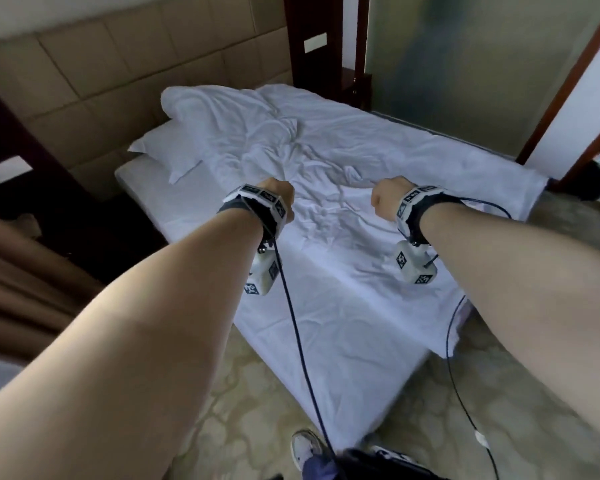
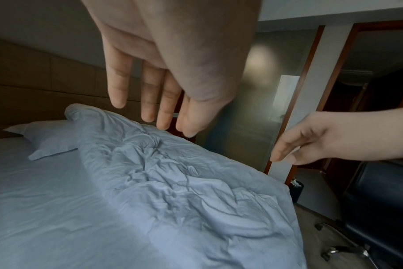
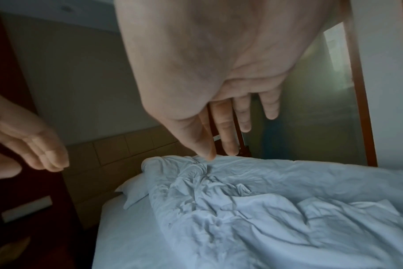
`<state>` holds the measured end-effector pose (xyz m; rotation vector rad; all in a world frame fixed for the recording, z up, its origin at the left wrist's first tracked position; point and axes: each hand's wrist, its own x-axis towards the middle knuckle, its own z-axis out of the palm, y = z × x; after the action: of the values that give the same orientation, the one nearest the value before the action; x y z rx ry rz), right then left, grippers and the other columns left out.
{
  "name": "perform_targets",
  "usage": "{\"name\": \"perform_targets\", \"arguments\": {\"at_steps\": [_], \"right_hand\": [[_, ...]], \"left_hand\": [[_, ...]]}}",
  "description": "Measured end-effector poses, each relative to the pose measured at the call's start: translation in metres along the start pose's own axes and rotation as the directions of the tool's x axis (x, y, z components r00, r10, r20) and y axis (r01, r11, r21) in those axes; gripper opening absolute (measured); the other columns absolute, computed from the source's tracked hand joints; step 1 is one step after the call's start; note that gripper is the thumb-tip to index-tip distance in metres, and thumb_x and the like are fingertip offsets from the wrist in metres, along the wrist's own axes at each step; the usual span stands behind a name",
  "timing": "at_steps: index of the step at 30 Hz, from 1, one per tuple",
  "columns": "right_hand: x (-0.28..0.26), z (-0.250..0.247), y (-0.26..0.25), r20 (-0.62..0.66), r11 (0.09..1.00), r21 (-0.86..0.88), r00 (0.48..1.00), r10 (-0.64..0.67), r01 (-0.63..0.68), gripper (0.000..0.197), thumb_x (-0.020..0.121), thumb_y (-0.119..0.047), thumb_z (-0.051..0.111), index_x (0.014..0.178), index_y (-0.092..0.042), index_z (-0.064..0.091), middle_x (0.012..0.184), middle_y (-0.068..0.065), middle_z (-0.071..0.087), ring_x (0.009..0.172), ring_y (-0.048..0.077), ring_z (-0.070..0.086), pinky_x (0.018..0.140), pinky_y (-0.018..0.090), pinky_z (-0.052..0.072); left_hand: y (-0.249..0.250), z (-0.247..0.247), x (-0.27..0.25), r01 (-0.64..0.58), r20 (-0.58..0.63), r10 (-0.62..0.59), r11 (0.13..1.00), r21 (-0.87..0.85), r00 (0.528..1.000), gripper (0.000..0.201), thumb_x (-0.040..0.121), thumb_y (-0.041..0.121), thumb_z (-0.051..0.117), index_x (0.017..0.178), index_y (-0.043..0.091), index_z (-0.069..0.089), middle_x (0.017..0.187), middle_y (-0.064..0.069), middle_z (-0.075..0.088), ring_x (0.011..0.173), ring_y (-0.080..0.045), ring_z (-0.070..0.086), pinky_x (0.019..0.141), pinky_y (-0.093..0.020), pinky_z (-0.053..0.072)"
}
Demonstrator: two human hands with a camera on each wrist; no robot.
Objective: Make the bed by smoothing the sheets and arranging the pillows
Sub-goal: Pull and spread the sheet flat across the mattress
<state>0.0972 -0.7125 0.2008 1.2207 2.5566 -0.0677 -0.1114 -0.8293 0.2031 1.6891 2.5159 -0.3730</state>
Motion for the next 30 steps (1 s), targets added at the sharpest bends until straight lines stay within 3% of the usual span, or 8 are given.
{"name": "perform_targets", "arguments": {"at_steps": [2, 8, 12, 18, 22, 25, 27, 30], "right_hand": [[-0.026, 0.005, 0.024, -0.026, 0.998, -0.054, 0.999, -0.019, 0.017, 0.025, 0.091, -0.013, 0.051, 0.109, -0.01, 0.068, 0.112, 0.013, 0.065, 0.1, 0.033, 0.063, 0.086, 0.039, 0.055], [-0.076, 0.014, 0.111, -0.054, 0.996, -0.065, 0.997, -0.057, 0.053, 0.027, 0.09, -0.014, 0.051, 0.111, -0.013, 0.068, 0.115, 0.013, 0.063, 0.102, 0.034, 0.06, 0.084, 0.04, 0.055], [-0.072, 0.028, 0.179, -0.044, 1.0, -0.013, 0.999, -0.017, 0.017, 0.03, 0.091, -0.01, 0.048, 0.117, -0.01, 0.065, 0.123, 0.015, 0.059, 0.105, 0.035, 0.059, 0.088, 0.04, 0.053], [-0.003, 0.046, 0.27, -0.006, 0.993, 0.036, 0.994, -0.113, 0.113, 0.03, 0.09, -0.015, 0.051, 0.118, -0.017, 0.064, 0.124, 0.011, 0.059, 0.106, 0.034, 0.059, 0.087, 0.039, 0.054], [0.056, 0.062, 0.346, -0.03, 0.973, 0.053, 0.974, -0.223, 0.224, 0.039, 0.088, -0.008, 0.05, 0.125, -0.019, 0.053, 0.118, 0.013, 0.059, 0.086, 0.029, 0.056, 0.067, 0.032, 0.046], [0.09, 0.083, 0.398, 0.041, 0.954, 0.038, 0.953, -0.3, 0.298, 0.05, 0.092, -0.004, 0.047, 0.141, -0.016, 0.044, 0.132, 0.011, 0.053, 0.108, 0.031, 0.057, 0.083, 0.031, 0.046], [0.118, 0.106, 0.429, 0.047, 0.956, 0.027, 0.955, -0.294, 0.293, 0.064, 0.09, -0.006, 0.049, 0.148, -0.027, 0.032, 0.139, 0.007, 0.049, 0.112, 0.031, 0.057, 0.086, 0.03, 0.048], [0.159, 0.148, 0.463, 0.03, 0.961, 0.048, 0.961, -0.273, 0.272, 0.068, 0.087, -0.013, 0.052, 0.143, -0.041, 0.028, 0.148, 0.002, 0.038, 0.121, 0.032, 0.05, 0.098, 0.041, 0.047]], "left_hand": [[0.032, 0.002, -0.017, -0.001, 0.029, 0.001, 1.0, -0.007, 1.0, 0.028, 0.082, 0.027, 0.059, 0.109, 0.02, 0.061, 0.106, -0.009, 0.063, 0.09, -0.032, 0.063, 0.074, -0.039, 0.054], [0.117, -0.004, -0.039, 0.01, 0.111, -0.013, 1.0, 0.03, 0.994, 0.03, 0.075, 0.029, 0.059, 0.104, 0.023, 0.063, 0.104, -0.008, 0.065, 0.083, -0.031, 0.064, 0.074, -0.043, 0.058], [0.183, -0.021, -0.031, -0.014, 0.09, 0.015, 1.0, -0.012, 0.996, 0.027, 0.083, 0.031, 0.056, 0.107, 0.02, 0.062, 0.105, -0.008, 0.064, 0.086, -0.031, 0.063, 0.075, -0.039, 0.056], [0.263, -0.038, 0.039, 0.108, 0.043, -0.105, 0.991, -0.079, 0.994, 0.028, 0.085, 0.026, 0.057, 0.111, 0.017, 0.062, 0.113, -0.01, 0.062, 0.094, -0.032, 0.063, 0.078, -0.04, 0.054], [0.334, -0.029, 0.095, 0.194, 0.055, -0.187, 0.965, -0.175, 0.981, 0.037, 0.089, 0.026, 0.055, 0.126, 0.017, 0.057, 0.129, -0.01, 0.054, 0.114, -0.033, 0.055, 0.093, -0.044, 0.049], [0.386, -0.001, 0.119, 0.222, 0.157, -0.197, 0.961, -0.164, 0.968, 0.041, 0.09, 0.027, 0.056, 0.13, 0.016, 0.052, 0.132, -0.01, 0.047, 0.119, -0.033, 0.049, 0.096, -0.046, 0.047], [0.414, 0.021, 0.134, 0.258, 0.23, -0.216, 0.95, -0.173, 0.949, 0.046, 0.092, 0.028, 0.057, 0.134, 0.016, 0.048, 0.135, -0.009, 0.043, 0.122, -0.033, 0.046, 0.097, -0.045, 0.046], [0.449, 0.063, 0.166, 0.27, 0.253, -0.214, 0.939, -0.212, 0.943, 0.053, 0.091, 0.035, 0.058, 0.138, 0.015, 0.043, 0.143, -0.009, 0.037, 0.131, -0.029, 0.037, 0.102, -0.045, 0.039]]}}
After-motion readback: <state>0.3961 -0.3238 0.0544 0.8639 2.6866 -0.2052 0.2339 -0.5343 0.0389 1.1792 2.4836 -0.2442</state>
